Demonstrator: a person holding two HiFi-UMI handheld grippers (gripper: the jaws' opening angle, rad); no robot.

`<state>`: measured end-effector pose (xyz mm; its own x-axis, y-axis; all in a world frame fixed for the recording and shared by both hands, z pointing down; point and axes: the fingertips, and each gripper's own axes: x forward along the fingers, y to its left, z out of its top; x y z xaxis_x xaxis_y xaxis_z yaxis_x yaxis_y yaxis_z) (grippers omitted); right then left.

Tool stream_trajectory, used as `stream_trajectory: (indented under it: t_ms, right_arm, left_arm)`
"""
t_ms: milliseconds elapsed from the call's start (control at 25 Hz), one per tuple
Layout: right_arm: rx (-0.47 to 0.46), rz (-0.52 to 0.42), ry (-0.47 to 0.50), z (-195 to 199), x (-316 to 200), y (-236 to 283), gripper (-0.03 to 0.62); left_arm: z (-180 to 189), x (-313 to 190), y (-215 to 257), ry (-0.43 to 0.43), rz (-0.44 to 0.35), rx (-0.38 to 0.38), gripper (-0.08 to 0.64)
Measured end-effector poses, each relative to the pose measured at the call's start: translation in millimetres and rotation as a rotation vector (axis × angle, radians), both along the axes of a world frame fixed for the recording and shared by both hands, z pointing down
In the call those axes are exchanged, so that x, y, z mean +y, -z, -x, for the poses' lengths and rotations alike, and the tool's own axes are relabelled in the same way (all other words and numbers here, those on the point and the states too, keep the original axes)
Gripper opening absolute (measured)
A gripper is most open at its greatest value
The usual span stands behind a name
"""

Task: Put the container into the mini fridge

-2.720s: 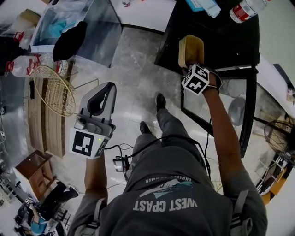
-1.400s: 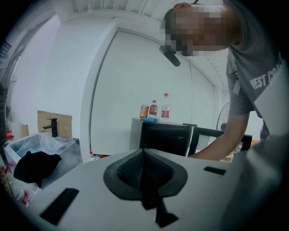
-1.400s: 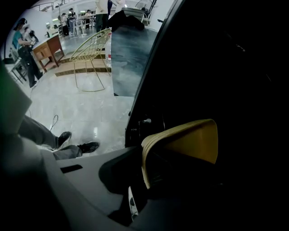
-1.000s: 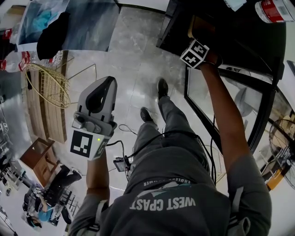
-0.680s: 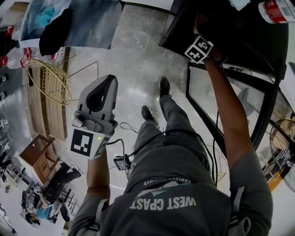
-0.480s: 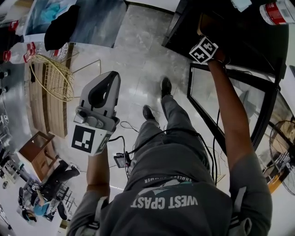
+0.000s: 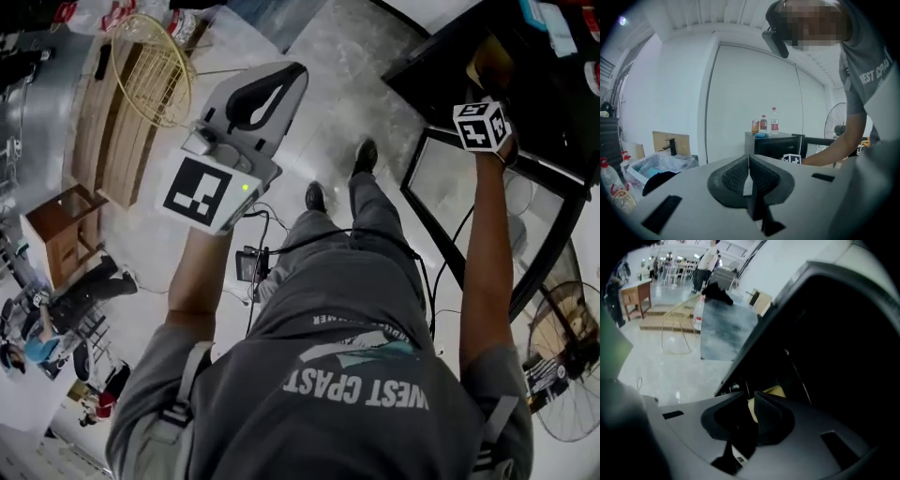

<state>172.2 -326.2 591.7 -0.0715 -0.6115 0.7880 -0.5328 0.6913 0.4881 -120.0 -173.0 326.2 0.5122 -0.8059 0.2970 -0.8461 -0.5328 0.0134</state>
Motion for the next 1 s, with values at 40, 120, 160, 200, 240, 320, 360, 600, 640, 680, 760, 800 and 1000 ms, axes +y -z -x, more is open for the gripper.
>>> stream_trajectory:
  t_ms: [40, 120, 160, 200, 240, 320, 360, 600, 640, 680, 760, 800, 1000]
  right_arm:
    - [-0.046, -0.006, -0.007, 9.3, 9.5, 13.5, 0.075]
    - [-0.146, -0.017, -0.012, 29.7, 30.9, 42.5, 0.048]
    - [-0.197, -0.024, -0.007, 40.8, 41.9, 59.1, 0.044]
    - [-0.252, -0.032, -0.001, 52.2, 52.2, 77.3, 0.041]
    - [-0.312, -0.043, 0.004, 63.8, 61.5, 97.1, 0.038]
    - [-0.446, -0.067, 0.02, 89.3, 80.0, 140.4, 0.035]
    - [-0.511, -0.077, 0.035, 103.9, 91.3, 163.0, 0.034]
    - [-0.752, -0.137, 0.172, 167.4, 162.0, 284.7, 0.028]
    - [-0.792, -0.142, 0.197, 173.0, 171.6, 302.0, 0.028]
    - [-0.827, -0.146, 0.221, 178.6, 182.0, 317.8, 0.028]
    - [-0.886, -0.146, 0.261, 190.2, 205.5, 346.1, 0.028]
    - [-0.917, -0.139, 0.275, 196.4, 217.9, 358.8, 0.028]
    - [-1.04, -0.113, 0.316, 217.1, 265.4, 410.8, 0.027]
  left_arm:
    - [4.9, 3.2, 6.6, 0.009, -0.015, 0.01, 0.023]
    - [13.8, 11.3, 18.3, 0.028, -0.042, 0.019, 0.023]
    - [18.0, 15.8, 23.2, 0.037, -0.054, 0.017, 0.023]
    - [22.3, 20.7, 28.2, 0.042, -0.067, 0.014, 0.023]
    - [27.2, 26.0, 33.0, 0.045, -0.078, 0.011, 0.023]
    - [39.8, 38.1, 43.9, 0.05, -0.095, 0.012, 0.023]
    - [46.9, 45.2, 50.1, 0.05, -0.105, 0.016, 0.023]
    - [73.4, 85.7, 84.0, 0.055, -0.17, 0.041, 0.023]
    - [74.6, 90.5, 87.9, 0.056, -0.179, 0.044, 0.023]
    - [76.2, 95.9, 90.9, 0.056, -0.186, 0.045, 0.023]
    - [80.5, 108.9, 96.8, 0.051, -0.194, 0.049, 0.023]
    - [82.7, 116.4, 100.4, 0.047, -0.199, 0.053, 0.023]
    - [90.9, 144.6, 116.6, 0.022, -0.234, 0.07, 0.023]
